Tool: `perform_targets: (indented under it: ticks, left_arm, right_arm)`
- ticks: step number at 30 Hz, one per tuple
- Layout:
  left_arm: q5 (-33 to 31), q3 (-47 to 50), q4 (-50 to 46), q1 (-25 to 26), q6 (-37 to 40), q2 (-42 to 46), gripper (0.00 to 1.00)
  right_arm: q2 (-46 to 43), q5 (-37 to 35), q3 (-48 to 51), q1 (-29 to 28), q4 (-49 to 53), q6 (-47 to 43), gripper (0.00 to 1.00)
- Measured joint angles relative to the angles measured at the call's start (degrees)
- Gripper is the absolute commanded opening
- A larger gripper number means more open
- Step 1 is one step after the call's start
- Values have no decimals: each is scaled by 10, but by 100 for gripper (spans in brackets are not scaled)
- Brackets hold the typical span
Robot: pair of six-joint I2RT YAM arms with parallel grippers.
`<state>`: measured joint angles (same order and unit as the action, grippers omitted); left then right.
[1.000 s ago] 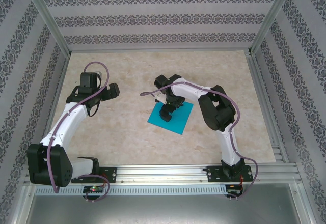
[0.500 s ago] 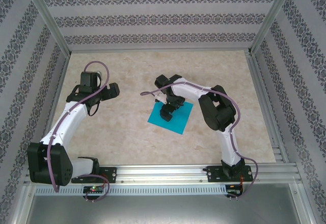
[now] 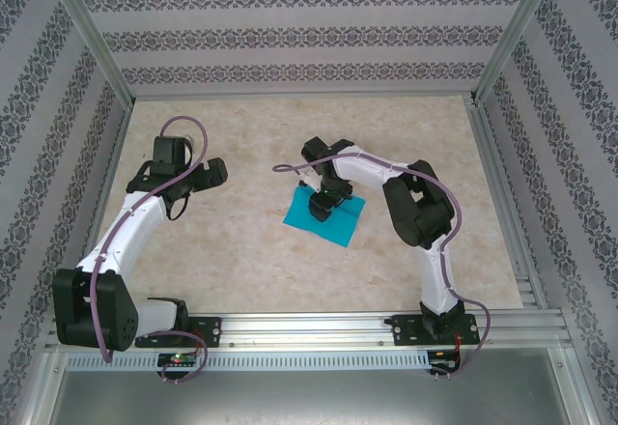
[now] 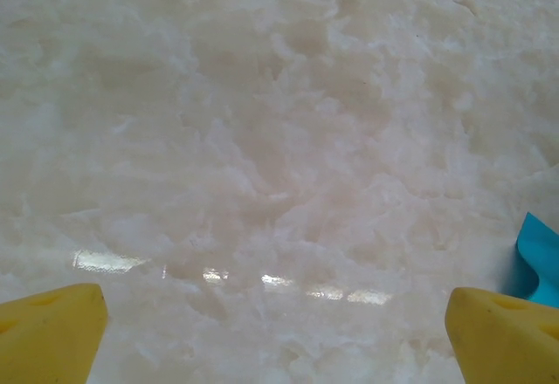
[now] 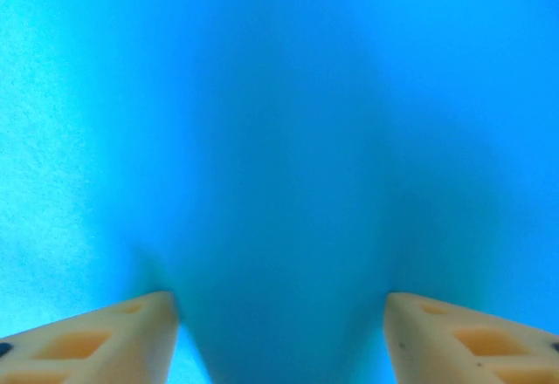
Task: Fold a paper plane with a square sheet of paper (pick it up from the middle)
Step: Fold the square sheet of paper in half at the center of the table.
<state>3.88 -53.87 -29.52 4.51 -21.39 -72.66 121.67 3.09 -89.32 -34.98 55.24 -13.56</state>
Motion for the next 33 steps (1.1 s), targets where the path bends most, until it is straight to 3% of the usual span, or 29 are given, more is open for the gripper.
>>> perform_targets:
  ticks: [3,9,17,21,28,33]
  left_arm:
    - [7,0,0,0,-8,0,100]
    - [68,28,24,0,-43,9,100]
    - [184,117,112,3,-124,10,99]
    - [216,156,171,23,-179,10,98]
    - [237,207,285,96,-284,3,96]
    - [239,214,358,150,-358,-40,80]
  right_arm:
    - [-22,44,31,9,-34,43,39]
    - [-97,151,118,9,-126,183,36]
    - [-211,272,256,9,-414,470,37]
    - [-208,277,300,9,-513,575,38]
    - [-192,264,318,9,-584,669,43]
    - [-187,249,351,10,-627,723,45]
